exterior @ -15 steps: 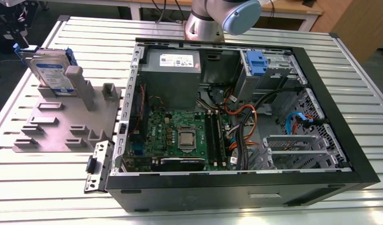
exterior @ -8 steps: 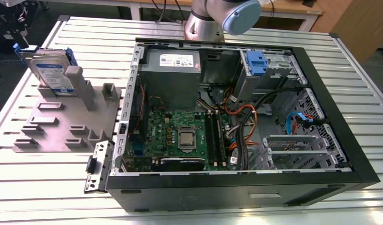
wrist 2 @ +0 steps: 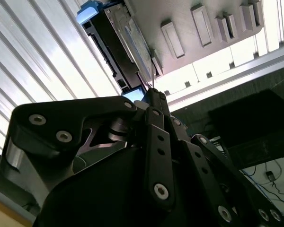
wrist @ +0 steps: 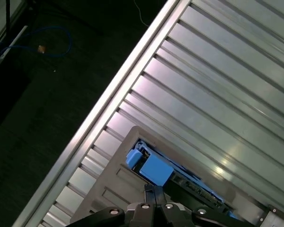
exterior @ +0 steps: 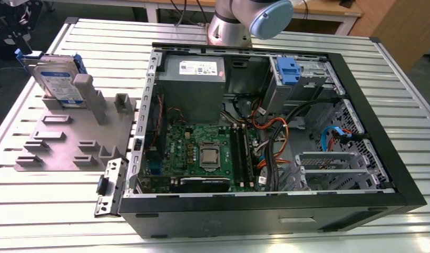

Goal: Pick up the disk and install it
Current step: 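Pick up the disk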

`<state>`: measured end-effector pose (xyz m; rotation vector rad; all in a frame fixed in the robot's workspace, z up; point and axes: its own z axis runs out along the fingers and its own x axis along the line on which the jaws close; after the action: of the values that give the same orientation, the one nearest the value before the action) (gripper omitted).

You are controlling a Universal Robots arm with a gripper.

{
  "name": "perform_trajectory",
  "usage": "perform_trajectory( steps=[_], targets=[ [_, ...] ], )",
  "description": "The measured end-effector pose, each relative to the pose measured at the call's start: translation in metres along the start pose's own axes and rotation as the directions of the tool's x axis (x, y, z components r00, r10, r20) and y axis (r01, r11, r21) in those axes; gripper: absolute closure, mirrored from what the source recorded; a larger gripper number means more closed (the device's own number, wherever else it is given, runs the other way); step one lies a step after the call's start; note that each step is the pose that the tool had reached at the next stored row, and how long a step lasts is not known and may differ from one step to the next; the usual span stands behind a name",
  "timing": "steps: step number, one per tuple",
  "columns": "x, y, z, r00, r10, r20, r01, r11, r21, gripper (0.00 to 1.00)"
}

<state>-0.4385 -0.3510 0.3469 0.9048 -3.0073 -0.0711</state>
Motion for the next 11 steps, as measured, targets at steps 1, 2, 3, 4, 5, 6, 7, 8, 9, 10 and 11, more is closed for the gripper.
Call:
perform_trajectory(
  steps=[1, 2, 3, 4, 5, 6, 7, 8, 9, 10, 11],
  targets=[
    [0.0, 0.0, 0.0, 1.0, -0.006, -0.0003, 0.006, 1.0, -0.0001, 0.89],
    [0.0, 0.0, 0.0, 0.9999, -0.013, -0.0006, 0.013, 0.9999, -0.0002, 0.89],
    [0.0001, 0.0, 0.0, 0.9998, -0.018, -0.0008, 0.018, 0.9998, -0.0002, 0.89],
    [0.0001, -0.0001, 0.0, 0.9997, -0.023, -0.001, 0.023, 0.9997, -0.0003, 0.89],
    [0.0001, -0.0001, 0.0, 0.9996, -0.029, -0.0012, 0.029, 0.9996, -0.0004, 0.89],
    [0.0001, -0.0001, 0.0, 0.9993, -0.037, -0.0015, 0.037, 0.9993, -0.0005, 0.89],
    [0.0001, -0.0001, 0.0001, 0.999, -0.045, -0.0018, 0.045, 0.999, -0.0006, 0.89],
    [0.0001, -0.0002, 0.0001, 0.9984, -0.057, -0.0022, 0.057, 0.9984, -0.0008, 0.89],
    [0.0001, -0.0002, 0.0002, 0.9975, -0.071, -0.0028, 0.071, 0.9975, -0.0009, 0.89],
    [0.0001, -0.0001, 0.0002, 0.9962, -0.087, -0.0034, 0.087, 0.9962, -0.0012, 0.89],
    [0.0002, -0.0001, 0.0001, 0.9945, -0.105, -0.0043, 0.105, 0.9945, -0.0015, 0.89]
  ],
)
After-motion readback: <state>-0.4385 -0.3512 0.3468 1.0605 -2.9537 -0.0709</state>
